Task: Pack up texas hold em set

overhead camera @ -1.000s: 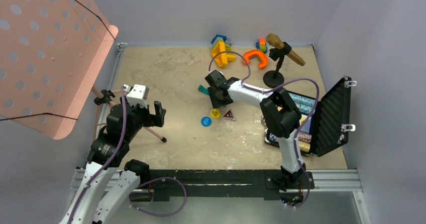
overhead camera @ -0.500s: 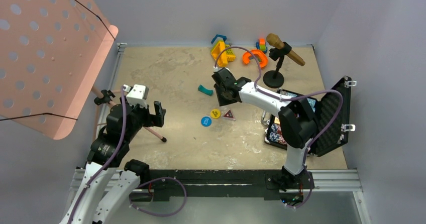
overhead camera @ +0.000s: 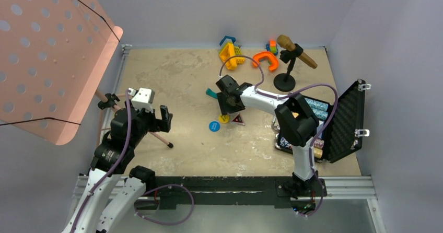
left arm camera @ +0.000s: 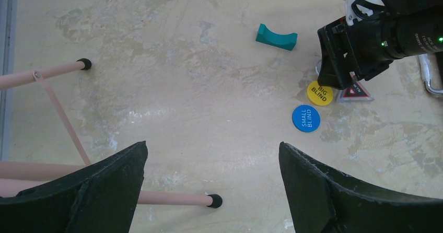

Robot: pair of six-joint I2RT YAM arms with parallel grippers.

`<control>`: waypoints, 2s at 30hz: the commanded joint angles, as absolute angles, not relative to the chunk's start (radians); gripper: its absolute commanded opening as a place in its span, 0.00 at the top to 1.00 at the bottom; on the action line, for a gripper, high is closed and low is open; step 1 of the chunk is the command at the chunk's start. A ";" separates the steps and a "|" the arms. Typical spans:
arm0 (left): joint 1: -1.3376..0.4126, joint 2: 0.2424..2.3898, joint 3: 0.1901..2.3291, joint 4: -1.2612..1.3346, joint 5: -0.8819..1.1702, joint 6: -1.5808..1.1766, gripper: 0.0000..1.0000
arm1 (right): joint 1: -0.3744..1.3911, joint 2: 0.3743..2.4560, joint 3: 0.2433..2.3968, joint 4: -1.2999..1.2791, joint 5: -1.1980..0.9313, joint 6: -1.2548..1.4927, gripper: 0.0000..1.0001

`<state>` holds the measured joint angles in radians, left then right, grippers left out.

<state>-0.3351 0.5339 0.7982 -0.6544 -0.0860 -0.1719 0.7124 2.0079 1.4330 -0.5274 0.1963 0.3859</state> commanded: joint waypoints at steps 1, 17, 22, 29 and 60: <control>-0.336 0.528 0.813 -0.634 -0.081 -0.158 0.01 | 0.712 2.002 1.492 -0.516 0.252 0.399 0.39; -0.336 0.526 0.812 -0.634 -0.075 -0.158 0.01 | 0.686 2.070 1.543 -0.547 0.257 0.399 0.36; -0.335 0.526 0.812 -0.634 -0.074 -0.158 0.01 | 0.686 2.081 1.533 -0.550 0.249 0.406 0.36; -0.336 0.525 0.812 -0.633 -0.072 -0.160 0.01 | 0.686 2.077 1.498 -0.554 0.237 0.422 0.40; -0.336 0.512 0.809 -0.631 -0.060 -0.163 0.01 | 0.507 1.511 1.137 -0.609 0.249 0.397 0.64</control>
